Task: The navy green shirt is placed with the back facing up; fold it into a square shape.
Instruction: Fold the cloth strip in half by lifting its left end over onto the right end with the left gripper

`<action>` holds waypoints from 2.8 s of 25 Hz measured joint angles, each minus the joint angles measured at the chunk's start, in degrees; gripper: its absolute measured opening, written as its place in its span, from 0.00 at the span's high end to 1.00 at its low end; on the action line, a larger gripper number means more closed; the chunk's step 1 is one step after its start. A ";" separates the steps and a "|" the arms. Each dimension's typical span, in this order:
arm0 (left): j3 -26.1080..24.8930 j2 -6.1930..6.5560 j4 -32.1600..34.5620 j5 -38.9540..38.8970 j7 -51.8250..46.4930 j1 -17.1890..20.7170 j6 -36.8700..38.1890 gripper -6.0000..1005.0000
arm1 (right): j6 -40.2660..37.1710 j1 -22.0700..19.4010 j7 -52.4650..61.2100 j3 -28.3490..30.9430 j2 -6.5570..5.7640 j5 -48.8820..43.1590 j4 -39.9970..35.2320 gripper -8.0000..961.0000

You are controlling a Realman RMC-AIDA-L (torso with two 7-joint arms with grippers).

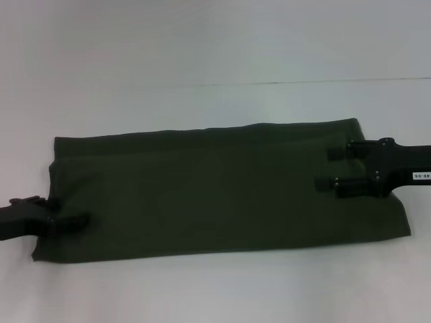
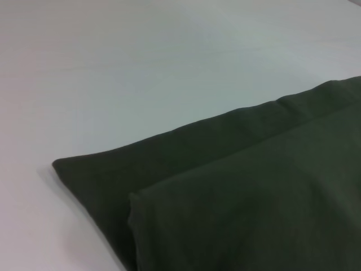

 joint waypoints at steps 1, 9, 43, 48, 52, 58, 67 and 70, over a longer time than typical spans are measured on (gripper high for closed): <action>0.19 0.01 -0.13 -0.01 -0.03 -0.10 0.08 0.16 | 0.05 -0.02 0.01 0.00 0.00 0.00 0.00 0.09; 1.43 0.08 -0.44 0.01 -1.09 -0.67 0.32 0.16 | 0.20 0.04 0.23 0.00 -0.12 0.00 -0.15 0.09; 0.09 4.70 7.12 12.13 -35.32 -5.85 8.00 0.16 | -1.96 1.08 2.82 -0.08 -0.40 0.00 -0.26 0.09; 0.13 7.13 7.25 17.49 -43.09 -10.45 12.63 0.16 | -3.77 1.65 3.04 -0.09 -0.43 -0.01 -0.26 0.09; 1.26 7.86 6.03 21.20 -46.36 -13.57 12.79 0.16 | -3.90 2.19 3.07 -0.12 -0.44 -0.01 -0.13 0.09; 3.89 8.24 2.71 26.87 -50.88 -17.39 11.40 0.16 | -3.65 2.57 3.81 -0.71 -0.61 -0.01 -0.13 0.09; 5.82 8.39 -1.86 31.49 -54.14 -20.39 7.34 0.16 | -3.54 2.68 3.90 -0.87 -0.60 0.00 -0.17 0.09; 6.03 8.38 -3.32 32.26 -55.07 -20.92 6.23 0.16 | -3.55 2.74 3.95 -0.89 -0.60 -0.01 -0.17 0.09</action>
